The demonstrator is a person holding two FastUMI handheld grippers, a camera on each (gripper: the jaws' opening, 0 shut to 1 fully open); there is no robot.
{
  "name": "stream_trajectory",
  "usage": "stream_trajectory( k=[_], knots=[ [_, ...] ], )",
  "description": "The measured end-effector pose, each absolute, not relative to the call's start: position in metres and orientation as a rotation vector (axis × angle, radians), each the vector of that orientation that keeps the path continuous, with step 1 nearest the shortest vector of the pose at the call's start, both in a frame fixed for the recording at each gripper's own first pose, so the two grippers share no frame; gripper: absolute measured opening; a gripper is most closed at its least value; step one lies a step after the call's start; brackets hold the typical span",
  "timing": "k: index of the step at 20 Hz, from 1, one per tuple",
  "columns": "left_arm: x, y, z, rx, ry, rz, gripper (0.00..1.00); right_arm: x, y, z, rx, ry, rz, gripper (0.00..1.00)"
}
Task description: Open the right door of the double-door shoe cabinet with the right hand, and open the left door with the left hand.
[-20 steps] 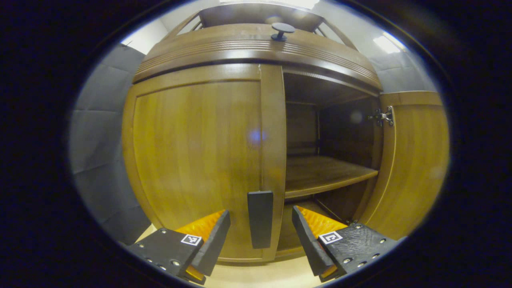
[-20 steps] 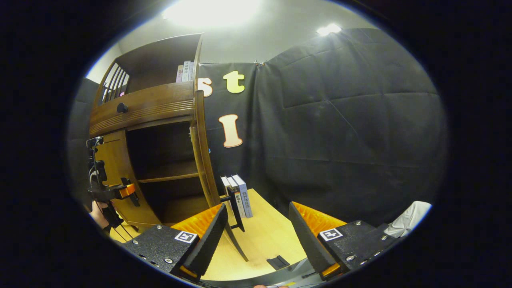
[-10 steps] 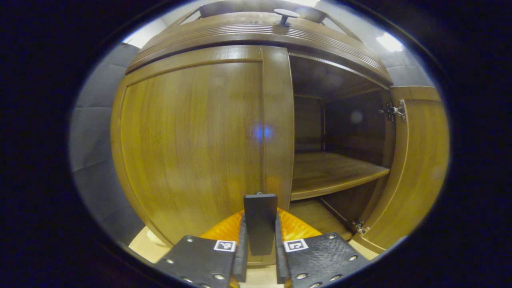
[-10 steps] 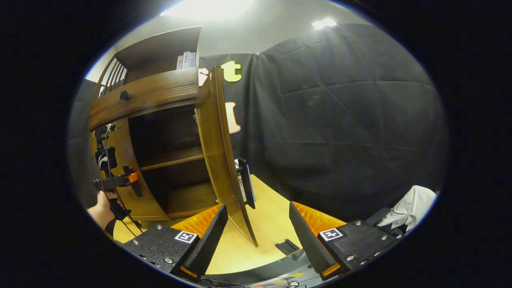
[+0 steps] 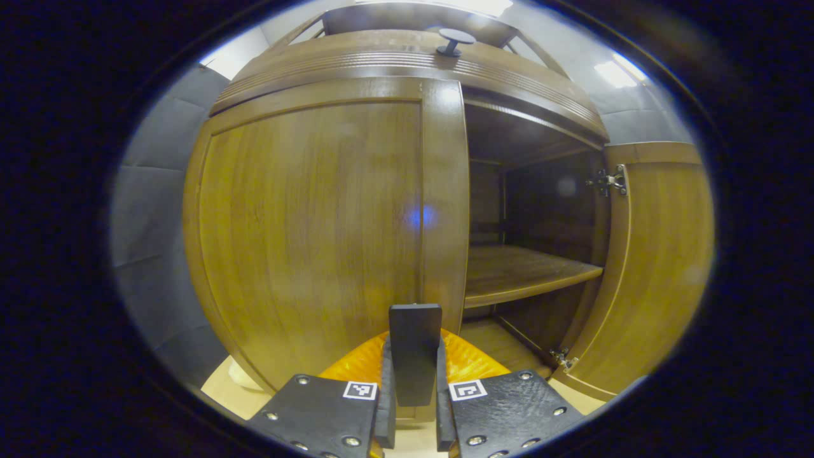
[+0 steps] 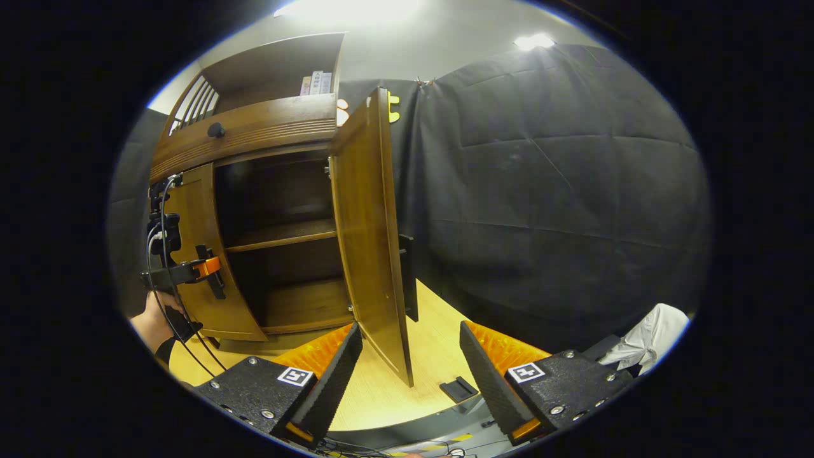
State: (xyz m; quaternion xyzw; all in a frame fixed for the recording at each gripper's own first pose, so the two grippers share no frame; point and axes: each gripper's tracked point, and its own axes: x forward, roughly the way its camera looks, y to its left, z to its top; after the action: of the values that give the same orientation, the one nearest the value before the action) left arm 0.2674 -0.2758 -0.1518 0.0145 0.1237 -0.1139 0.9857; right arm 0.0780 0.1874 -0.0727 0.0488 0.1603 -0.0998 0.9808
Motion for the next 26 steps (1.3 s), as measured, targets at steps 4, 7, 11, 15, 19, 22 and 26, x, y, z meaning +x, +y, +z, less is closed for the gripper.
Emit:
stream_trajectory(
  k=[4,7,11,15,19,22,26],
  knots=[
    [0.244,-0.266,-0.143,0.018,0.224,-0.268,0.34,0.088,0.197,-0.077,0.115,0.328,-0.159,0.95],
    [0.221,-0.258,-0.144,0.022,0.204,-0.276,0.19,0.094,0.209,-0.081,0.12,0.339,-0.128,0.95],
    [0.193,-0.244,-0.143,0.021,0.193,-0.26,0.34,0.105,0.226,-0.084,0.14,0.336,-0.069,0.99],
    [0.17,-0.232,-0.143,0.008,0.182,-0.245,0.23,0.118,0.242,-0.086,0.133,0.344,-0.008,0.95],
    [0.15,-0.215,-0.142,-0.001,0.174,-0.212,0.24,0.13,0.259,-0.082,0.121,0.333,0.051,0.91],
    [0.132,-0.198,-0.142,-0.012,0.171,-0.188,0.34,0.134,0.274,-0.083,0.121,0.333,0.093,0.95],
    [0.117,-0.178,-0.14,0.002,0.172,-0.19,0.27,0.135,0.294,-0.086,0.114,0.334,0.146,0.95]
  ],
)
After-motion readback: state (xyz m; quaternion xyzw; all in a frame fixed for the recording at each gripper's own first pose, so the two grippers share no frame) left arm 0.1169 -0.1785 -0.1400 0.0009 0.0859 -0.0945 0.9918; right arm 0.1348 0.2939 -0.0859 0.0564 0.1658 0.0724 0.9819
